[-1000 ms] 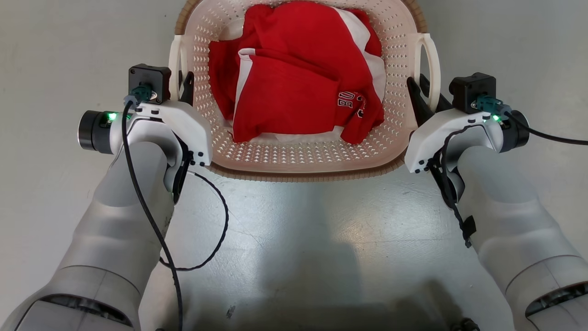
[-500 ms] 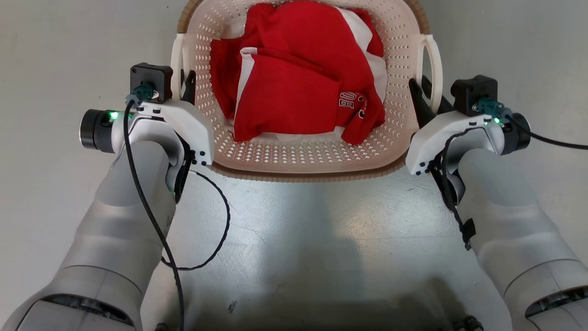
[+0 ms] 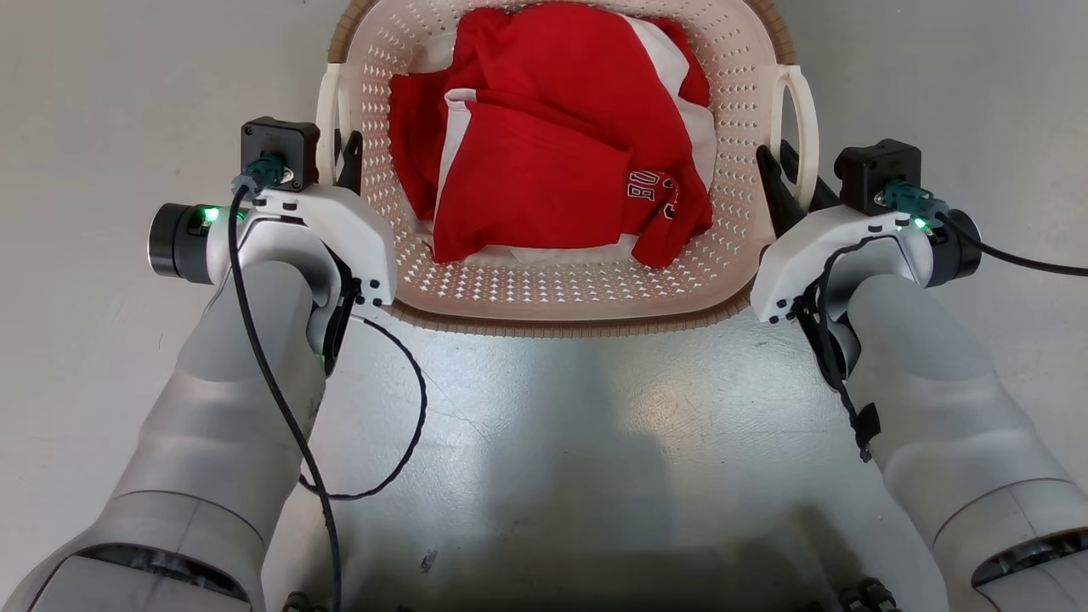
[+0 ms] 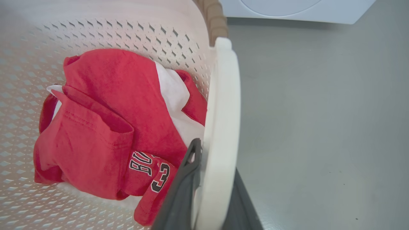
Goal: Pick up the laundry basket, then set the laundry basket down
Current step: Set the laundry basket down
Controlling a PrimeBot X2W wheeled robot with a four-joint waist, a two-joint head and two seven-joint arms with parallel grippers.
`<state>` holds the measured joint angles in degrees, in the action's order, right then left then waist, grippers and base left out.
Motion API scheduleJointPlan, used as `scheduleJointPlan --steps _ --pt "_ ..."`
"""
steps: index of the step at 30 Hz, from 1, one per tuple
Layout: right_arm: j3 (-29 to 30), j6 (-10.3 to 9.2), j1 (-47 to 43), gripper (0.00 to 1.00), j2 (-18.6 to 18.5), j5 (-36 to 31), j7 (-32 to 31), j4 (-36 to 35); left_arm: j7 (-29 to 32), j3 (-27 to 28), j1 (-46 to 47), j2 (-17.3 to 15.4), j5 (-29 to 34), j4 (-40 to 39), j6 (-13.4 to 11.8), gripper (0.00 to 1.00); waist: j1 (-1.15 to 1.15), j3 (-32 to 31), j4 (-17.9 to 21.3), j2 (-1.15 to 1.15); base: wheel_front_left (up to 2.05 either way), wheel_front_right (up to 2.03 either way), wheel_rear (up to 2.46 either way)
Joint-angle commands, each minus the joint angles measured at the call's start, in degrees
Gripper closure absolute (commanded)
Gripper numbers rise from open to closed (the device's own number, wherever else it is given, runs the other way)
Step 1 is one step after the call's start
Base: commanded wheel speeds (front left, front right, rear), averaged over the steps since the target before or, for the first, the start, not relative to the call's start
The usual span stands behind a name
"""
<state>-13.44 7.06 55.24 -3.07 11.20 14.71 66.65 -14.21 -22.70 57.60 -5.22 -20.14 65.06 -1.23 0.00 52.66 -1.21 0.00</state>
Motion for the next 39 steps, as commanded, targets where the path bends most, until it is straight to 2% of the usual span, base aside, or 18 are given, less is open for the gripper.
scheduleJointPlan --steps 1,4,5,6,7,8,14,22,29,39 --pt "-1.46 0.43 -3.42 1.0 0.19 -0.71 0.29 -0.57 -0.79 1.12 -0.28 -2.89 0.99 -0.38 -0.02 1.0 0.0 0.12 -0.02 0.0 0.0 0.0 0.0" --pt "-0.98 0.43 -3.21 1.0 0.19 -1.08 0.29 -0.86 -0.79 1.45 -0.28 -2.76 0.72 0.29 0.0 0.98 0.0 0.17 0.07 0.0 0.0 0.0 0.0" --pt "-0.44 0.43 -3.1 0.61 0.19 -1.45 0.29 -1.02 -0.79 1.71 -0.25 -2.62 0.4 0.96 0.0 0.74 0.0 0.19 0.16 0.0 0.0 0.0 0.0" --pt "0.19 0.43 -2.98 0.11 0.19 -2.03 0.29 -1.21 -0.79 1.79 -0.18 -2.44 0.21 1.78 0.04 0.55 0.0 0.21 0.22 0.0 0.0 0.0 0.0" --pt "1.01 0.43 -2.88 0.0 0.19 -2.77 0.29 -1.46 -0.79 1.78 0.02 -2.31 0.15 2.33 0.06 0.17 0.0 0.26 0.26 0.0 0.0 0.0 0.0" --pt "1.79 0.43 -2.93 0.0 0.19 -3.32 0.29 -1.78 -0.79 2.05 0.19 -2.18 -0.12 2.72 -0.18 0.0 0.0 0.31 0.23 0.0 0.0 0.0 0.0" --pt "5.36 0.43 -4.17 0.0 0.19 -6.17 0.29 -4.08 -0.79 2.41 0.32 -1.21 -0.68 3.82 -0.41 0.0 0.0 0.03 0.0 0.0 0.0 0.0 0.0" --pt "6.16 0.43 -7.45 0.0 0.19 -5.68 0.29 -7.01 -0.79 3.68 -2.26 -1.95 -0.74 0.85 -0.69 0.0 0.0 -4.14 0.08 0.0 0.0 0.0 0.0" --pt "7.59 0.43 -11.28 0.0 0.19 -5.25 0.29 -10.33 -0.79 4.48 -6.87 -2.05 -0.28 -1.19 -0.2 0.0 0.0 -11.46 0.26 0.0 0.0 0.0 0.0" --pt "14.26 0.43 -16.56 0.0 0.19 -9.99 0.29 -14.8 -0.79 8.0 -15.78 -2.57 -0.1 -7.51 0.49 0.0 0.0 -24.31 0.29 0.0 0.0 0.0 0.0"
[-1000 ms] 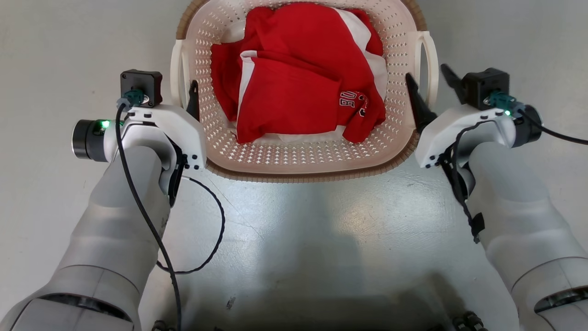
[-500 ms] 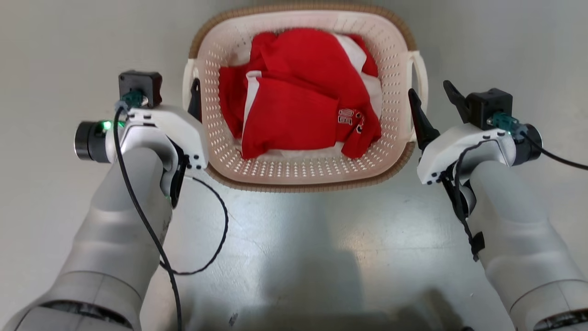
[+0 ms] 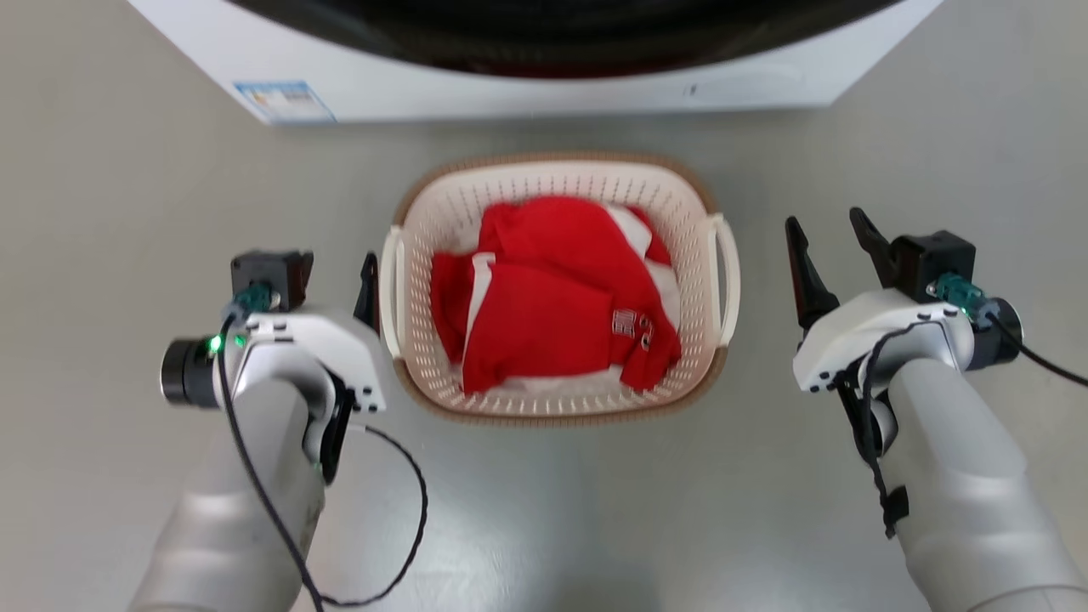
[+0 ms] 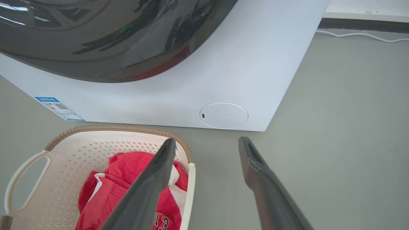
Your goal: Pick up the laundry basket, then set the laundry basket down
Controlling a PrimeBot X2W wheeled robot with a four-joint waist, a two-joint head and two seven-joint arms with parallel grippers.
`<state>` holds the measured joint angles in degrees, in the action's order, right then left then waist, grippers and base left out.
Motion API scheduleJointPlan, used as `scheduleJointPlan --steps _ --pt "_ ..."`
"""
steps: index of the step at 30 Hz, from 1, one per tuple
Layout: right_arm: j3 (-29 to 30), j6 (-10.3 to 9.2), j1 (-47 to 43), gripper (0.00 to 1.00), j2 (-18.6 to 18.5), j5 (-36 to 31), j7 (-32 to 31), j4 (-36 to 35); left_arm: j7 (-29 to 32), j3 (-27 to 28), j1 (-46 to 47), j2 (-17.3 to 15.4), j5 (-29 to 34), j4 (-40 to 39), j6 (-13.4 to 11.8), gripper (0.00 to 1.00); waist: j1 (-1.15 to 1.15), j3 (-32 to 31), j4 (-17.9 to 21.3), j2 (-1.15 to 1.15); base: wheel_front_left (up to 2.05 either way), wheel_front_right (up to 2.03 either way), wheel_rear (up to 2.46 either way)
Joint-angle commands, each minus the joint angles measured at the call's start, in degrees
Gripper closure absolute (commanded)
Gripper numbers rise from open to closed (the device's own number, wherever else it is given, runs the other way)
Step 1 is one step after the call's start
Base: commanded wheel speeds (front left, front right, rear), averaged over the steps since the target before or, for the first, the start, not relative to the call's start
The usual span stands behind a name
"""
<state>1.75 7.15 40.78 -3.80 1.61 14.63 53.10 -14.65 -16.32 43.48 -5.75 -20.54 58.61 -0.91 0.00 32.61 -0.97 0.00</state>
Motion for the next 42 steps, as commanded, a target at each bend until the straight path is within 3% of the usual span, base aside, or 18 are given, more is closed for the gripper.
scheduleJointPlan --steps 1,13,25,42 --pt "-0.54 0.34 -2.64 0.0 0.92 -0.96 0.37 -1.8 -0.35 2.32 -2.64 -2.13 0.09 -1.79 0.35 0.0 0.0 -5.6 0.09 0.0 0.0 0.0 0.0" --pt "1.86 0.34 -9.99 0.0 0.17 -5.95 0.37 -10.7 -0.35 8.86 -14.18 -3.95 1.64 -12.94 1.61 0.0 0.0 -17.47 0.29 0.0 0.0 0.0 0.0" --pt "0.01 0.34 -21.59 0.0 -2.09 -4.2 0.37 -22.73 -0.35 15.98 -29.28 -4.11 5.06 -27.57 1.43 0.0 0.0 -26.69 1.27 0.0 0.0 0.0 0.0" --pt "2.21 0.34 -35.8 0.0 -2.5 -2.36 0.37 -35.52 -0.35 21.46 -42.05 -2.83 5.74 -38.29 2.36 0.0 0.0 -32.68 0.86 0.0 0.0 0.0 0.0"
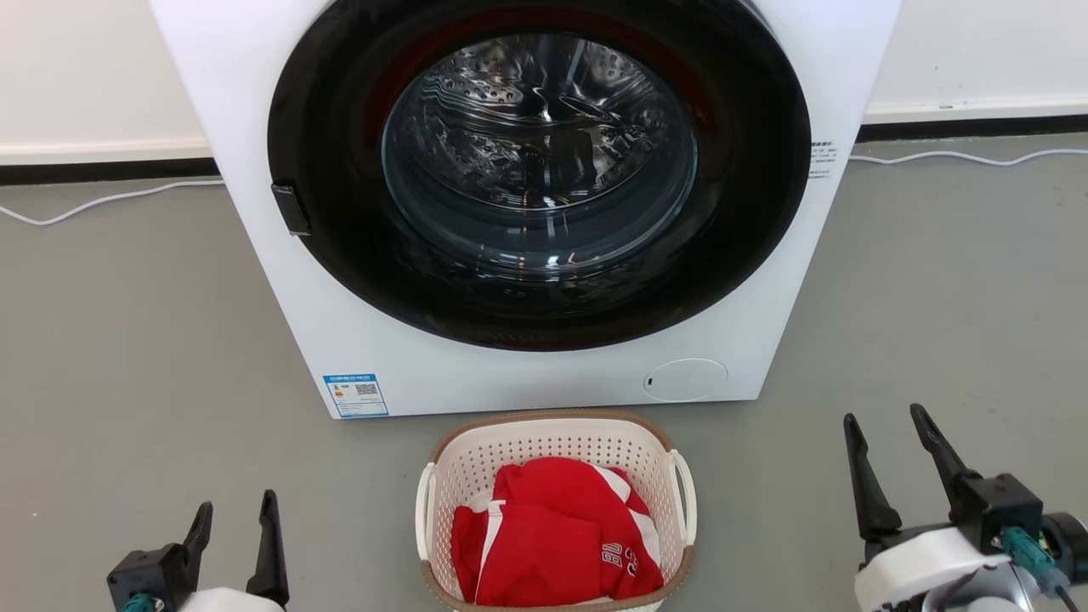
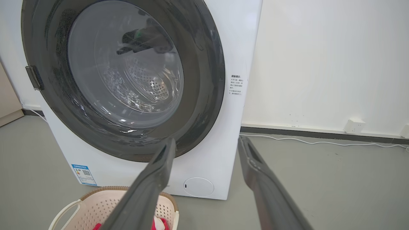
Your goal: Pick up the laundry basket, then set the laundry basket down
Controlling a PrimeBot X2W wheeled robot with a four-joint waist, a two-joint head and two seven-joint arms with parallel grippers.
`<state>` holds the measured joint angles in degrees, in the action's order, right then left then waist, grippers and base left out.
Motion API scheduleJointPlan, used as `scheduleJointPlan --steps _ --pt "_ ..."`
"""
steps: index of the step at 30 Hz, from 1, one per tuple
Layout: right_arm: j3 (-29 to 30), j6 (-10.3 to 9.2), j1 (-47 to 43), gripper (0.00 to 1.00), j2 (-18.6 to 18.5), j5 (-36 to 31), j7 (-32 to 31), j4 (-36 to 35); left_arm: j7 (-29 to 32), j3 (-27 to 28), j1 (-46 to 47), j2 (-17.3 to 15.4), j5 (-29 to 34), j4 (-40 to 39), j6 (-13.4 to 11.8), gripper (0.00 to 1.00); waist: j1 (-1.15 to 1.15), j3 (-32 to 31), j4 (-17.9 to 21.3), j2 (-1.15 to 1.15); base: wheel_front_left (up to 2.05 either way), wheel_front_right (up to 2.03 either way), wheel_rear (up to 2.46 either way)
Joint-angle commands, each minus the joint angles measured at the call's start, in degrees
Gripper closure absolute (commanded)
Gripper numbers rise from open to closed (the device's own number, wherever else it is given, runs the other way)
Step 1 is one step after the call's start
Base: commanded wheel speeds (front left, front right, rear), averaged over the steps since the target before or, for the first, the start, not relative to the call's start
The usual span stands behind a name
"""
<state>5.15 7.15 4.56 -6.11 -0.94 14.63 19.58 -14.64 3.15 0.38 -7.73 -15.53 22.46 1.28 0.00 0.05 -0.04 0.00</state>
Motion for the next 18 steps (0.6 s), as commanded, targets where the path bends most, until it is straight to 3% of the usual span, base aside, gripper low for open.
scheduleJointPlan --steps 1,2,10,14,18 --pt "-1.04 0.34 -0.01 0.0 -0.1 0.14 0.37 -2.5 -0.36 2.13 0.65 -0.61 0.64 -3.19 0.45 0.0 0.0 -0.15 -0.16 0.0 0.0 0.0 0.0" --pt "0.24 0.0 -1.0 1.0 0.18 0.01 0.0 -1.06 0.0 0.36 -1.08 0.29 0.15 -2.14 0.33 1.0 0.0 -0.17 -0.16 0.0 0.0 0.0 0.0" --pt "0.49 -0.06 -2.29 1.0 1.54 1.66 -0.7 2.47 0.68 0.45 -1.96 1.82 -1.28 1.14 0.42 1.0 -0.01 -0.19 -0.15 0.0 0.0 0.0 0.0" --pt "0.6 -0.04 -2.18 1.0 1.59 4.68 -1.48 2.2 1.41 0.59 -1.74 1.92 -3.76 0.79 0.61 1.0 -0.13 -0.3 -0.14 0.0 0.0 0.0 0.0" --pt "0.49 -0.03 -2.18 1.0 1.65 7.71 -2.03 1.84 2.01 0.61 -1.58 2.02 -6.24 0.43 0.8 1.0 -0.02 -0.22 -0.14 0.0 0.0 0.0 0.0"
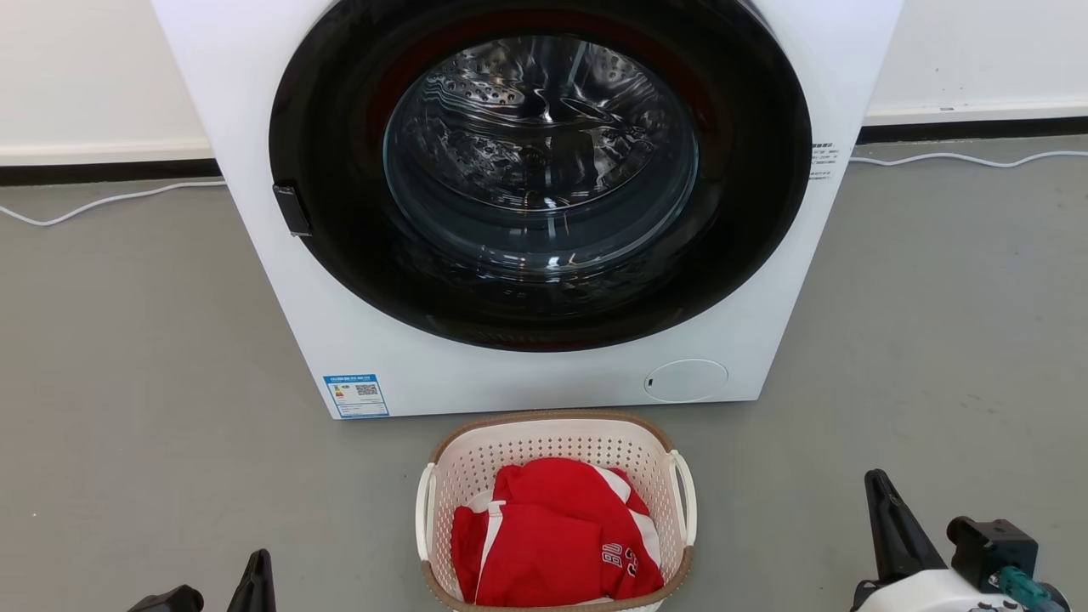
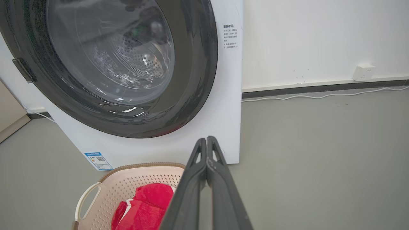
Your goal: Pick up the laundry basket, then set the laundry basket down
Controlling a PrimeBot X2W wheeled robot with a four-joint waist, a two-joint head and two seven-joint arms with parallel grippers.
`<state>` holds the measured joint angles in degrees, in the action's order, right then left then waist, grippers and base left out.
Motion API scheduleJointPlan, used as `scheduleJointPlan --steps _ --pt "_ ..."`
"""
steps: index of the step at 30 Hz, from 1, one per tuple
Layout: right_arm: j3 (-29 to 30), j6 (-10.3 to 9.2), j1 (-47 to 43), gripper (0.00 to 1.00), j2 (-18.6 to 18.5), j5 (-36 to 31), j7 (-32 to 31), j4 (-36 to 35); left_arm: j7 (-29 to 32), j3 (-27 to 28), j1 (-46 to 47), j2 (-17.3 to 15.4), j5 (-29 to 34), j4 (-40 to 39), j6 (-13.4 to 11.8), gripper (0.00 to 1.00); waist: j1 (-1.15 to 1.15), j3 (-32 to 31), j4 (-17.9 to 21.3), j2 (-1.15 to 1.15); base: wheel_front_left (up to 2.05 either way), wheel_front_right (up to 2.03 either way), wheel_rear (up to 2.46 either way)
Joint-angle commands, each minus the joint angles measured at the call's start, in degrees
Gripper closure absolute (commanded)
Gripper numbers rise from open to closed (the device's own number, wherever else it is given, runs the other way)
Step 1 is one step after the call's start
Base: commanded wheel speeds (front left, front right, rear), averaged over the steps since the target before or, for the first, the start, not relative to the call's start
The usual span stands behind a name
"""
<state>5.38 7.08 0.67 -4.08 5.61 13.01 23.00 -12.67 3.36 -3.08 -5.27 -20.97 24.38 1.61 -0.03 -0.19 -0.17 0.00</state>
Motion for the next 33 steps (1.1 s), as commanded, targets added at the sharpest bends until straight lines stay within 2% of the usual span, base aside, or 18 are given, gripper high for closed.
scheduleJointPlan --steps 1,4,33 --pt "0.23 0.04 1.74 1.0 -0.37 1.92 -0.55 -1.66 0.19 0.4 1.95 -0.42 -1.42 -1.58 0.52 1.0 0.01 0.05 0.0 0.0 0.0 0.0 0.0" --pt "0.17 0.05 1.85 1.0 -0.3 5.65 -1.28 -2.07 0.96 0.47 2.25 -0.3 -4.49 -2.01 0.75 1.0 0.02 0.09 0.01 0.0 0.0 0.0 0.0" --pt "0.37 0.15 2.78 1.0 0.1 27.27 -6.09 -3.97 5.79 1.16 4.1 0.42 -22.31 -4.25 2.12 1.0 0.02 0.16 0.05 0.0 0.0 0.0 0.0"
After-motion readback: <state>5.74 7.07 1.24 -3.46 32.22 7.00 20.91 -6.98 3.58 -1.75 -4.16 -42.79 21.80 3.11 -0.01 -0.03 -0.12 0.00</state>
